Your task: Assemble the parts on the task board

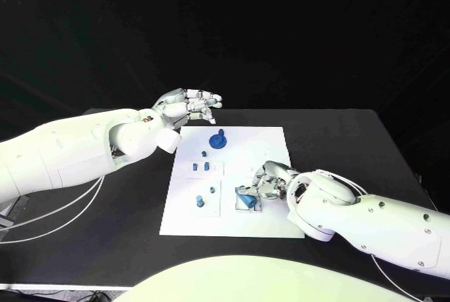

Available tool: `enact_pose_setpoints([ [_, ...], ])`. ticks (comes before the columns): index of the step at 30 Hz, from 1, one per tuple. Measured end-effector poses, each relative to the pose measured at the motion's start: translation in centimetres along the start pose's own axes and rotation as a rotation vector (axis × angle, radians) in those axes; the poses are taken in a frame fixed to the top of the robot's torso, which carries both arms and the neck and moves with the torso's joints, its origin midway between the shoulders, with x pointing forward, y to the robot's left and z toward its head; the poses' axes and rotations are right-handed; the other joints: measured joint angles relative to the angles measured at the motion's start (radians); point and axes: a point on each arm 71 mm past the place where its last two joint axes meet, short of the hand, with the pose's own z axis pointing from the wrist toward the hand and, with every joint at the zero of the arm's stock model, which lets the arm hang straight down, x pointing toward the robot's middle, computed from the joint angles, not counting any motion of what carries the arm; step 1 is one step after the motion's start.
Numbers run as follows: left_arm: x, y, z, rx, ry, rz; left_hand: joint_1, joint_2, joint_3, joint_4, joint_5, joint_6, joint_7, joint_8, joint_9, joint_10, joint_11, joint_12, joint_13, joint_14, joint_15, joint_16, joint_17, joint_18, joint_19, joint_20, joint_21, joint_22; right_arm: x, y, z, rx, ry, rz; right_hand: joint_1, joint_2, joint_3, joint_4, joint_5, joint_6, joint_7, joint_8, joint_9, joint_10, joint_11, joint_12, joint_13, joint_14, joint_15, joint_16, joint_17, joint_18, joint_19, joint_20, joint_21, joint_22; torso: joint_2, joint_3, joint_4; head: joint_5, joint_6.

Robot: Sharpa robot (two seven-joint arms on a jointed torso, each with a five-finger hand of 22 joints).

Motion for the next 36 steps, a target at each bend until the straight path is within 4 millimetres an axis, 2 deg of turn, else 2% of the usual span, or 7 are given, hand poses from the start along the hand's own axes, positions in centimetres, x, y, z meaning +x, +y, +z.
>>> enact_pose_setpoints([
  [5, 0.0, 0.0, 0.0, 0.000, 0.000, 0.000, 0.000, 0.000, 0.000, 0.000, 0.000, 0.000, 0.000, 0.000, 0.000, 0.000, 0.000, 0.000, 0.000, 0.000, 0.000, 0.000, 0.000, 0.000, 0.000, 0.000, 0.000, 0.000, 0.1, 0.1, -0.3, -0.007, 0.002, -0.005, -0.037, -0.006, -0.014, 0.003, 0.000, 0.000, 0.000, 0.001, 0.000, 0.000, 0.000, 0.000, 0.000, 0.000, 0.000, 0.000, 0.000, 0.000, 0.000, 0.000, 0.000, 0.000, 0.000, -0.0002, 0.0003, 0.000, 0.000],
  [15, -0.1, 0.0, -0.1, -0.002, -0.002, 0.001, 0.000, 0.000, 0.000, 0.000, 0.000, 0.000, 0.000, 0.000, 0.000, -0.004, -0.004, 0.000, 0.000, 0.000, 0.000, 0.000, 0.000, 0.000, 0.000, 0.000, 0.000, -0.001, 0.2, -0.2, -1.4, -0.015, 0.012, -0.008, -0.104, 0.001, -0.039, 0.003, 0.000, 0.000, 0.000, 0.008, 0.002, 0.000, 0.000, 0.000, 0.000, -0.003, -0.003, 0.000, 0.000, 0.000, 0.004, -0.004, 0.000, 0.000, 0.000, -0.0001, 0.0002, 0.002, 0.000],
  [25, -0.2, 0.0, -0.2, -0.006, -0.004, 0.001, 0.000, 0.000, 0.000, 0.000, 0.000, 0.000, 0.000, 0.000, 0.000, -0.004, -0.004, 0.000, -0.001, 0.000, 0.000, 0.000, 0.000, 0.000, 0.004, 0.004, 0.000, -0.001, 0.5, -0.8, -2.3, -0.013, 0.029, -0.006, -0.105, 0.001, -0.042, 0.001, 0.000, 0.000, 0.000, 0.012, 0.002, 0.000, 0.000, 0.000, 0.000, -0.004, -0.004, 0.000, 0.000, 0.000, 0.004, -0.004, 0.000, 0.000, 0.000, -0.0001, -0.0008, 0.003, 0.000],
  [35, -0.2, 0.0, -0.1, -0.008, -0.004, 0.001, 0.000, 0.000, 0.000, 0.000, 0.000, 0.000, 0.000, 0.000, 0.000, -0.004, -0.004, 0.000, -0.001, 0.000, 0.000, 0.000, 0.000, 0.000, 0.004, 0.004, 0.000, -0.001, 1.3, 0.0, -2.7, -0.044, 0.056, 0.001, -0.111, 0.007, -0.048, 0.001, 0.000, 0.000, 0.000, 0.012, 0.002, 0.000, 0.000, 0.000, 0.000, -0.004, -0.004, 0.000, 0.000, 0.000, 0.004, -0.004, 0.006, 0.000, -0.001, -0.0001, -0.0010, -0.001, 0.000],
  [36, -0.2, 0.0, -0.1, -0.008, -0.005, 0.001, 0.000, 0.000, 0.000, 0.000, 0.000, 0.000, 0.000, 0.000, 0.000, -0.004, -0.004, 0.000, -0.001, 0.000, 0.000, 0.000, 0.000, 0.000, 0.004, 0.004, 0.000, -0.001, 1.4, 0.1, -2.7, -0.048, 0.057, 0.002, -0.104, 0.014, -0.048, 0.001, 0.000, 0.000, 0.000, 0.012, 0.002, 0.000, 0.000, 0.000, 0.000, -0.004, -0.004, 0.000, 0.000, 0.000, 0.004, -0.004, 0.006, 0.000, -0.001, 0.0000, -0.0009, -0.001, 0.000],
])
